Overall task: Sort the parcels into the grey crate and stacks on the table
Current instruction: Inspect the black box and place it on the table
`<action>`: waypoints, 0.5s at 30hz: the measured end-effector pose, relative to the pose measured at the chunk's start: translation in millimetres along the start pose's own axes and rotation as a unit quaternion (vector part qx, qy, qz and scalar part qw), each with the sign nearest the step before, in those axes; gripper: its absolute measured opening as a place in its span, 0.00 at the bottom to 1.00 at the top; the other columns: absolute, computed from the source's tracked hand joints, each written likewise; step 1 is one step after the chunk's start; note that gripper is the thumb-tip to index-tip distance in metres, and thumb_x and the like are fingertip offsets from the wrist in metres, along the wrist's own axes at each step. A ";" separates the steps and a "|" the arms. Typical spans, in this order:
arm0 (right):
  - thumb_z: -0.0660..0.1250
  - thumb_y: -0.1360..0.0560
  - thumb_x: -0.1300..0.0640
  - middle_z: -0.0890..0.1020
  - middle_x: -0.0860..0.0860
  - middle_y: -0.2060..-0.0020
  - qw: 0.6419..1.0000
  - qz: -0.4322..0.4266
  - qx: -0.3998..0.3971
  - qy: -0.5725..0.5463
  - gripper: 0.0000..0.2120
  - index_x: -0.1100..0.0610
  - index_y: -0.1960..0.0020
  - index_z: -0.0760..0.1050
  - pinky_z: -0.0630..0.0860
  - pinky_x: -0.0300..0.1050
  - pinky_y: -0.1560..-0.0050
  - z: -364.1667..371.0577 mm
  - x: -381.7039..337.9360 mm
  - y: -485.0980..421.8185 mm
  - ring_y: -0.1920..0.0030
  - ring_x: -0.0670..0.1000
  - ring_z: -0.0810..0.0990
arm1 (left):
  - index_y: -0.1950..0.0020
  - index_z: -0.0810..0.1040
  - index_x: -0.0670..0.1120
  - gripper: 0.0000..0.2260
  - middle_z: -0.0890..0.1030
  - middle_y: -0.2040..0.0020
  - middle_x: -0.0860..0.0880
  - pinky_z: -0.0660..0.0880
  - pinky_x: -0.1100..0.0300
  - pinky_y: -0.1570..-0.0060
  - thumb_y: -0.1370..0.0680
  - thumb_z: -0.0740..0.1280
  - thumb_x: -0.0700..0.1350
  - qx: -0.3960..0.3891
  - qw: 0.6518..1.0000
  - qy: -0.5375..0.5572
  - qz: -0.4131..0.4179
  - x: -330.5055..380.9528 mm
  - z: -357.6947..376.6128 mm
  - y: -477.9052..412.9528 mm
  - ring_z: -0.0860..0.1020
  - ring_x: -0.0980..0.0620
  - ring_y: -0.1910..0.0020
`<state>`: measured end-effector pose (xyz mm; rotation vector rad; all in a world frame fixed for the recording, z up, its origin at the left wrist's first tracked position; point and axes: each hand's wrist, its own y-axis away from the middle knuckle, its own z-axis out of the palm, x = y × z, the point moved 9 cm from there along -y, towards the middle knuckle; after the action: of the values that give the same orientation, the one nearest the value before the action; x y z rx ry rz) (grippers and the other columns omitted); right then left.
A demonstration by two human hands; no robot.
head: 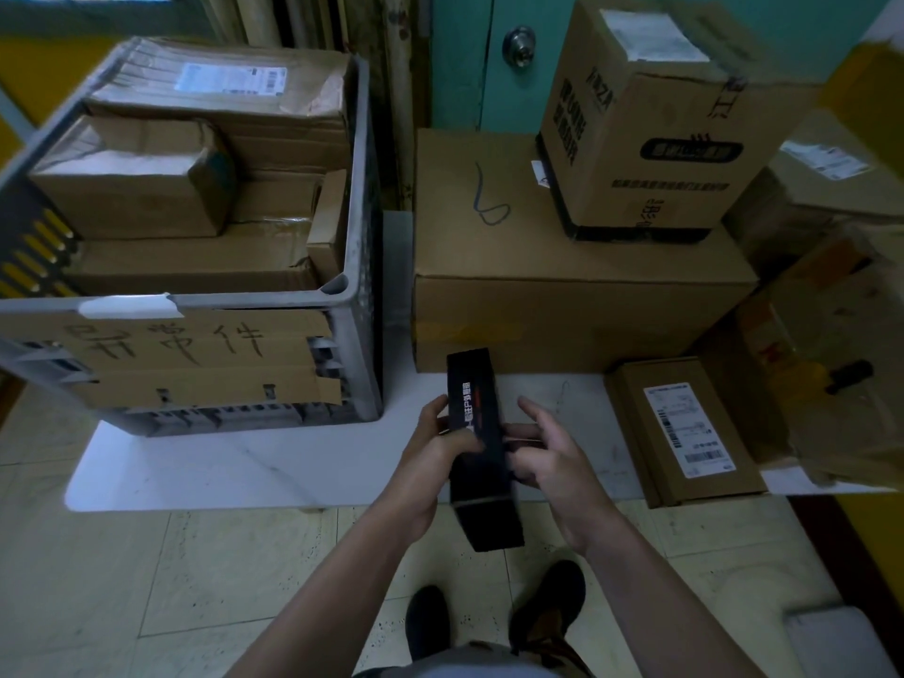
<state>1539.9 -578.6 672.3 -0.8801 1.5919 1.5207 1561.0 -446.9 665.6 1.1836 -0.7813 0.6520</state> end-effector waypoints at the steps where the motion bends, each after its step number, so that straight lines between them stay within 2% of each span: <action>1: 0.66 0.37 0.57 0.83 0.50 0.49 1.000 -0.004 -0.002 0.001 0.25 0.40 0.41 0.74 0.79 0.46 0.49 0.8 -0.7 -0.1 0.47 0.51 0.82 | 0.29 0.71 0.53 0.32 0.81 0.42 0.48 0.76 0.57 0.52 0.34 0.70 0.44 -0.004 1.000 0.008 0.001 0.5 -0.9 -1.3 0.80 0.51 0.45; 3: 0.68 0.30 0.56 0.85 0.49 0.52 1.000 -0.011 0.000 0.010 0.16 0.40 0.45 0.80 0.80 0.53 0.44 2.6 -0.4 -1.2 0.48 0.51 0.83 | 0.32 0.74 0.51 0.23 0.83 0.44 0.47 0.77 0.61 0.59 0.27 0.69 0.39 -0.013 1.000 0.008 0.013 4.1 -0.2 -3.0 0.83 0.54 0.51; 5: 0.71 0.28 0.53 0.84 0.46 0.49 0.999 -0.019 0.020 0.019 0.14 0.42 0.44 0.79 0.79 0.57 0.41 2.3 0.3 -2.2 0.47 0.50 0.83 | 0.34 0.74 0.49 0.19 0.81 0.44 0.46 0.77 0.61 0.58 0.23 0.68 0.37 0.001 1.000 -0.008 0.020 6.4 -1.2 -3.8 0.82 0.52 0.50; 8: 0.71 0.35 0.46 0.81 0.46 0.45 0.998 -0.012 0.048 0.031 0.23 0.48 0.41 0.75 0.78 0.59 0.40 -0.8 -1.5 -0.7 0.47 0.49 0.83 | 0.37 0.72 0.46 0.14 0.79 0.43 0.46 0.76 0.58 0.51 0.21 0.69 0.44 0.021 0.999 -0.015 0.036 9.4 -2.2 -5.0 0.80 0.51 0.45; 12: 0.74 0.37 0.40 0.82 0.50 0.46 0.997 -0.032 0.063 0.022 0.27 0.52 0.43 0.75 0.79 0.59 0.41 -6.9 -5.2 0.7 0.46 0.49 0.83 | 0.45 0.72 0.44 0.22 0.80 0.47 0.48 0.77 0.52 0.43 0.27 0.68 0.61 0.046 0.997 -0.009 0.059 16.8 -5.6 -5.3 0.81 0.52 0.45; 14: 0.74 0.29 0.42 0.82 0.49 0.45 0.997 -0.048 0.060 0.005 0.20 0.48 0.41 0.75 0.80 0.57 0.42 -5.4 -6.3 1.8 0.45 0.47 0.82 | 0.42 0.74 0.45 0.25 0.80 0.46 0.49 0.78 0.55 0.45 0.29 0.67 0.63 0.047 0.996 -0.013 0.075 20.3 -5.6 -4.7 0.81 0.53 0.45; 15: 0.71 0.27 0.42 0.82 0.48 0.45 0.997 -0.055 0.058 -0.003 0.18 0.45 0.41 0.74 0.81 0.54 0.42 -4.3 -6.4 3.0 0.46 0.46 0.83 | 0.40 0.74 0.46 0.25 0.80 0.45 0.49 0.78 0.56 0.46 0.29 0.67 0.62 0.044 0.996 -0.013 0.081 21.0 -4.6 -4.0 0.81 0.53 0.45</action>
<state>1540.1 -582.8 679.4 -0.8823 1.5833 1.3408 1577.2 -442.5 679.7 1.2193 -0.8849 0.8140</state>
